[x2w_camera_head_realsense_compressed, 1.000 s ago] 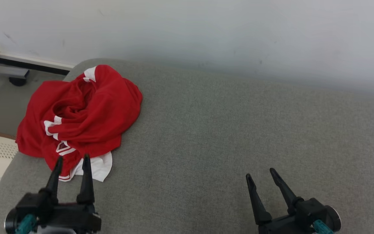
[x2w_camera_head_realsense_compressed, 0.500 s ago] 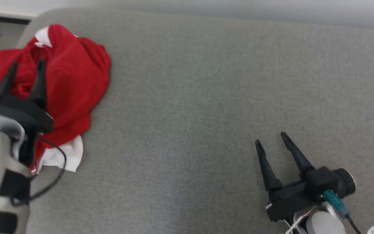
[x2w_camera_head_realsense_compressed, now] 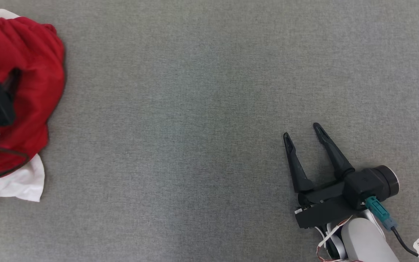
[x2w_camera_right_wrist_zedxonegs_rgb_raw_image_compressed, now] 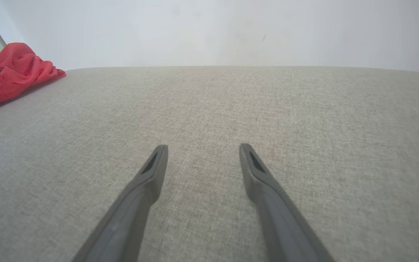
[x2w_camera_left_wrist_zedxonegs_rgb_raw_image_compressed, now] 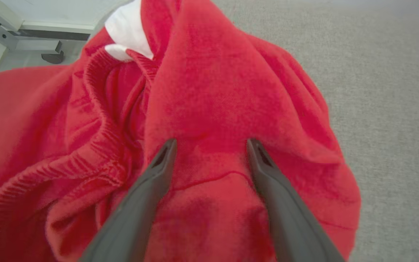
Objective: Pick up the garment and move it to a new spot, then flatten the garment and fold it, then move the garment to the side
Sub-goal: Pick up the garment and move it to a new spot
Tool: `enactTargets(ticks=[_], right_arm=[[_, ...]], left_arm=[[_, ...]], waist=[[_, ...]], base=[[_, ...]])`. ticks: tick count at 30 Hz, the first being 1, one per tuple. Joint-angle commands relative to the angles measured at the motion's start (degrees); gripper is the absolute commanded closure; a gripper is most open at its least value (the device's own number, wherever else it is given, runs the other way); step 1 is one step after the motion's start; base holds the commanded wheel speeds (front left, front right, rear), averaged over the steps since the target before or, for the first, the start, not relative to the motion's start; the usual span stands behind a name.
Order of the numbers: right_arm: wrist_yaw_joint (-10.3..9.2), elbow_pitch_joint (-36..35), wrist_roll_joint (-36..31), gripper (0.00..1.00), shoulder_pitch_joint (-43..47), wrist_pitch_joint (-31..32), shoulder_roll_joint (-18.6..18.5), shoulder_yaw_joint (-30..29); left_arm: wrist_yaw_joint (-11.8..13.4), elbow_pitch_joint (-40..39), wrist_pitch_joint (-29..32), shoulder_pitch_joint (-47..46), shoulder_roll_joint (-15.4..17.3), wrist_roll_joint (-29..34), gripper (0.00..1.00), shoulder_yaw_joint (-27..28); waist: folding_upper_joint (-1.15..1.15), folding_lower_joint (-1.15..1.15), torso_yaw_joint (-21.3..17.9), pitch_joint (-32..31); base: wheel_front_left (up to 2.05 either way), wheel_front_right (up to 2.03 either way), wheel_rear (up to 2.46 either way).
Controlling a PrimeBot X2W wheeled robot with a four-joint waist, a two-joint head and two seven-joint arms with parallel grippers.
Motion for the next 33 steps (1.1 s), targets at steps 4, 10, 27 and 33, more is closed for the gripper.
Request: enactTargets(ticks=[4, 10, 27, 33], right_arm=[[-0.08, 2.5, 0.1, 0.0, 1.0, 0.4, -0.4, -0.4], [-0.08, 2.7, 0.9, 0.0, 0.1, 0.4, 0.1, 0.5], [-0.07, 4.7, 4.3, 0.0, 5.3, 0.2, 2.2, 2.6], [-0.07, 5.0, 6.0, 0.0, 8.2, 0.2, 2.9, 2.8]], left_arm=[[0.0, 3.6, 3.0, 0.2, 1.3, -0.1, 0.0, -4.0], [0.0, 3.3, -2.6, 3.1, 1.7, -4.6, 1.0, -6.1], [0.0, 0.8, -26.3, 9.2, 3.6, -5.8, 1.0, -9.7], [0.0, -3.2, -28.2, 9.8, 3.8, -4.3, 1.0, -12.2]], waist=[[0.0, 0.01, -0.8, 0.7], [0.0, 0.01, -1.0, -0.6], [0.0, 0.01, -2.2, -17.4], [0.0, 0.01, -4.9, -23.9]], base=[[0.0, 0.0, 0.0], [0.0, 0.0, 0.0], [0.0, 0.0, 0.0], [0.0, 0.0, 0.0]])
